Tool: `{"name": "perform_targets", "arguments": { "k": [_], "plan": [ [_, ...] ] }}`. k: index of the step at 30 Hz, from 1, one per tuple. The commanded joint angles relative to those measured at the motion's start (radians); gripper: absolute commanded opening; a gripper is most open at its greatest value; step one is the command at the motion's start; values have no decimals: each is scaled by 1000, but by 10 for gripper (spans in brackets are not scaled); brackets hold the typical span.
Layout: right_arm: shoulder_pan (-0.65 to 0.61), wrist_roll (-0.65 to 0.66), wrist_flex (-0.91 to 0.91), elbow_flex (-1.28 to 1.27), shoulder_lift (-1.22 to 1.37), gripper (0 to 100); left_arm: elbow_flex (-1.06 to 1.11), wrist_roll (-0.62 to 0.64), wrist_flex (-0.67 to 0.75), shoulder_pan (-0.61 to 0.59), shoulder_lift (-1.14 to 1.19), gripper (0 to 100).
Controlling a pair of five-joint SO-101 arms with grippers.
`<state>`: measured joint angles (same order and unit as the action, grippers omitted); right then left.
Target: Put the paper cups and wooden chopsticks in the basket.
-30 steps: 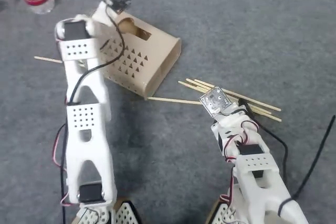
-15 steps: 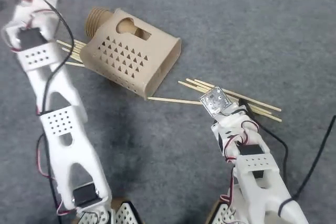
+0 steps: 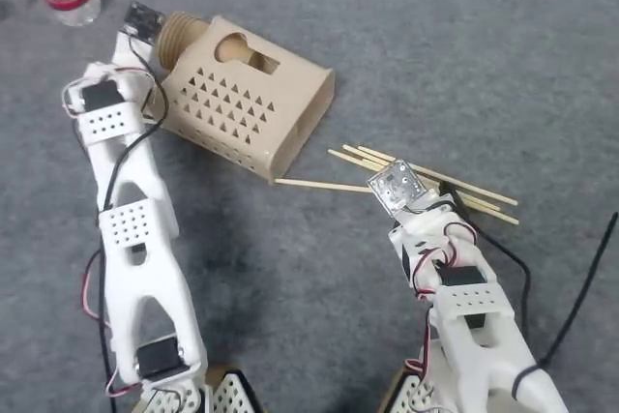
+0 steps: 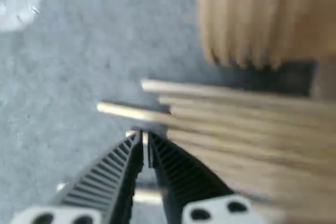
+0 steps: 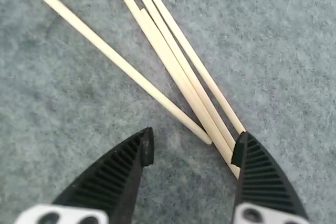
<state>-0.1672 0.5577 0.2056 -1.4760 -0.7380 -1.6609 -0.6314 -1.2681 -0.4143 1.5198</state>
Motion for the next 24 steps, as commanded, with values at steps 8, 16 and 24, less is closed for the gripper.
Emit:
{"name": "perform_targets", "arguments": {
  "k": [8,16,24],
  "plan": [
    [-5,9,-19,5,-15,252,-19,-229,-488,143,-199,13],
    [-5,9,-19,5,-15,252,-18,-222,-488,163,-281,12],
    [-5,9,-19,5,-15,252,-18,-227,-376,115,-362,12]
  ]
}}
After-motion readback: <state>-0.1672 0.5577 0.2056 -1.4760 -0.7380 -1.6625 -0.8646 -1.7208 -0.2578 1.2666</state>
